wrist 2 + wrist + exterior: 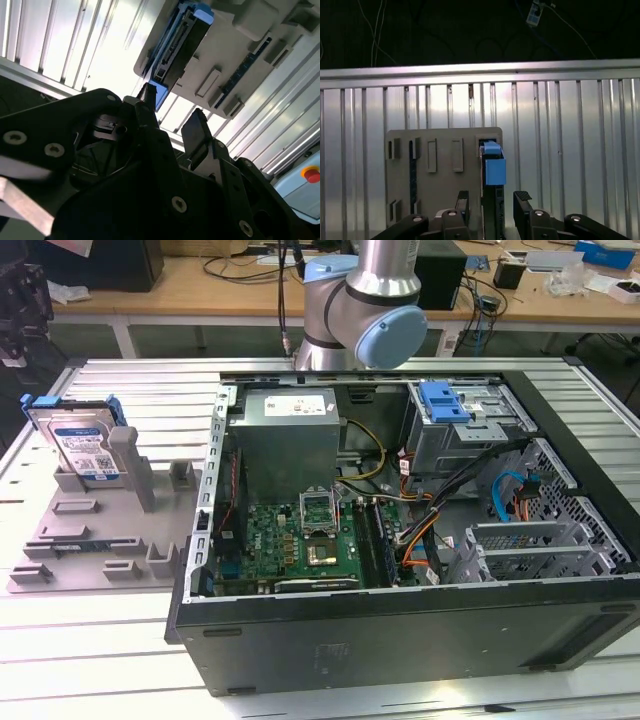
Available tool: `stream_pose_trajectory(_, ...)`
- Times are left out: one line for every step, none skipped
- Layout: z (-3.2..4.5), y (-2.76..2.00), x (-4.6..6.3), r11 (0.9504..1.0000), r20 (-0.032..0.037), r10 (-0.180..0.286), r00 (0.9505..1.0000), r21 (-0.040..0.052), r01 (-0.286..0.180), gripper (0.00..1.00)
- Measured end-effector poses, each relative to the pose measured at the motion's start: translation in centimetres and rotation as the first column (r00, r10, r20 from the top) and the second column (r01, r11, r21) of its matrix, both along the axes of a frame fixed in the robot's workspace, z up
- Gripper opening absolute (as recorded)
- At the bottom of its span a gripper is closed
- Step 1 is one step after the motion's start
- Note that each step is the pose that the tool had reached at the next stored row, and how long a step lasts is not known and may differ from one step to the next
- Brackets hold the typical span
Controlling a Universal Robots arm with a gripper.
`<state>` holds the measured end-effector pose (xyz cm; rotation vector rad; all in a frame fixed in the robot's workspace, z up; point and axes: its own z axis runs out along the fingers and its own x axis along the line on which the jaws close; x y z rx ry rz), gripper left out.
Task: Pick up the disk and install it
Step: 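Pick up the disk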
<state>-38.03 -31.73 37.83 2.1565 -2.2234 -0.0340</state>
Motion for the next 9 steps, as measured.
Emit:
stream_pose_trajectory(0.0,0.0,0.0,1.0,0.0,0.0,1.0,-0.0001,0.0,0.48)
stream_pose_trajectory(0.0,0.0,0.0,1.0,0.0,0.0,1.0,0.0,0.0,0.48)
stream_pose_trajectory(0.0,0.0,0.0,1.0,0.0,0.0,1.0,-0.0001,0.0,0.48)
stream_pose_trajectory(0.0,0.0,0.0,1.0,0.0,0.0,1.0,-0.0001,0.0,0.48)
stream_pose_trajectory(0.0,0.0,0.0,1.0,0.0,0.0,1.0,-0.0001,0.0,0.48)
stream_pose_trajectory(0.0,0.0,0.0,1.0,0.0,0.003,1.0,-0.0001,-0.003,0.48)
stream_pose_trajectory(0.0,0.0,0.0,1.0,0.0,0.006,1.0,-0.0002,-0.006,0.48)
stream_pose_trajectory(0.0,0.0,0.0,0.9999,0.0,0.013,0.9999,-0.0002,-0.013,0.48)
stream_pose_trajectory(-0.01,0.0,0.0,0.9998,0.0005,0.018,0.9998,-0.0003,-0.018,0.48)
